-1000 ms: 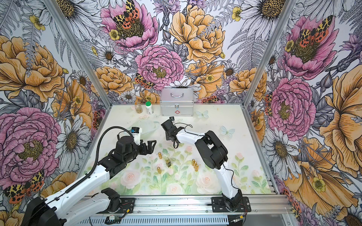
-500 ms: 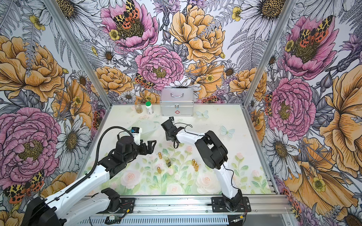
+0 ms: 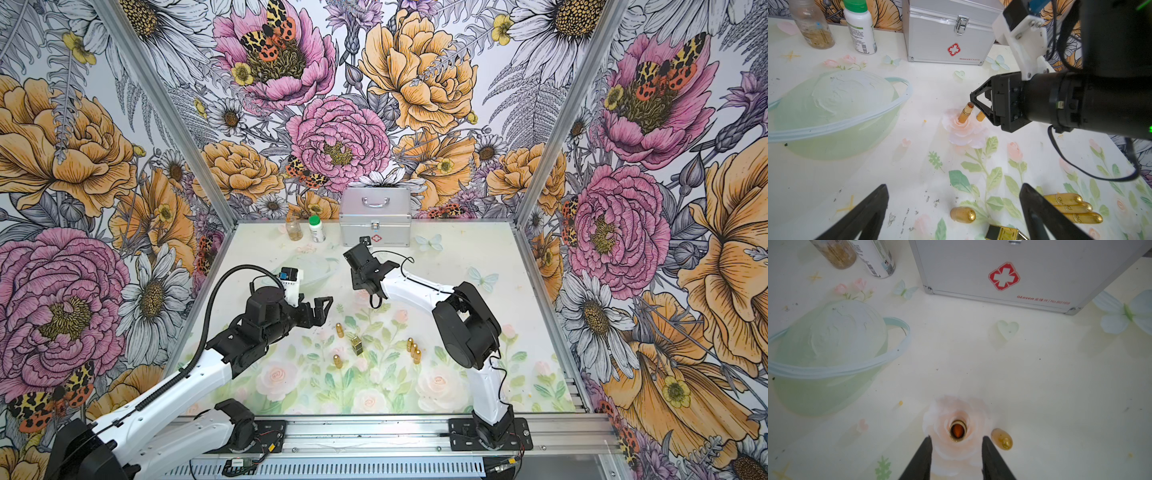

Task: Open the lipstick cap
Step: Place the lipstick at the center of the board, then pick up the lipstick at the center of the board.

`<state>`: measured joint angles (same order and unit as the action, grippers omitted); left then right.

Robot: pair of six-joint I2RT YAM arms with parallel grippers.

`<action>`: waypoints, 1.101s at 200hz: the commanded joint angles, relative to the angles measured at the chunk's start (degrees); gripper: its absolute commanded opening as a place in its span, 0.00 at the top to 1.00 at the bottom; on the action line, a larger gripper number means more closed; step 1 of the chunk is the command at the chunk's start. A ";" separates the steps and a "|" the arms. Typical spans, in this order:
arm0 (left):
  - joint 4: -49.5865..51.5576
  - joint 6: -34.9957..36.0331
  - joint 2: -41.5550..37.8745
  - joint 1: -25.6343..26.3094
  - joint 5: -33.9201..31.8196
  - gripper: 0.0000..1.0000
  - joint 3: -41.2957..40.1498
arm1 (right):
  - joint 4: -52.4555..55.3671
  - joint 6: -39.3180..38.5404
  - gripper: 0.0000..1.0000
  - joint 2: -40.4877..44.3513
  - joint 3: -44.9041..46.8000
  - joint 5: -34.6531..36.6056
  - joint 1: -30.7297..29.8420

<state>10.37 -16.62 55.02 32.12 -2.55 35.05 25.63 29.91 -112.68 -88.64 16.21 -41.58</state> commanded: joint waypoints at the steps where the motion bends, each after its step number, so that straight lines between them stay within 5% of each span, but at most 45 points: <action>1: 1.59 3.36 0.93 2.60 -2.06 0.01 3.12 | 7.29 -0.61 0.56 6.25 0.06 -1.75 0.86; 84: 4.14 4.74 2.07 13.64 -4.81 0.01 4.82 | 31.41 -0.83 0.48 20.27 5.83 -12.26 3.58; 168: 14.47 -5.73 -6.83 15.82 -10.88 0.01 2.67 | 26.98 7.96 0.43 17.15 6.84 -21.23 -8.77; 220: 19.95 -8.38 -10.95 15.87 -14.19 0.02 1.88 | 25.75 12.60 0.39 11.43 5.70 -19.95 -13.92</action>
<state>26.48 -22.59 45.56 47.68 -13.34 37.93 52.88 39.16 -99.39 -81.06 -4.36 -54.96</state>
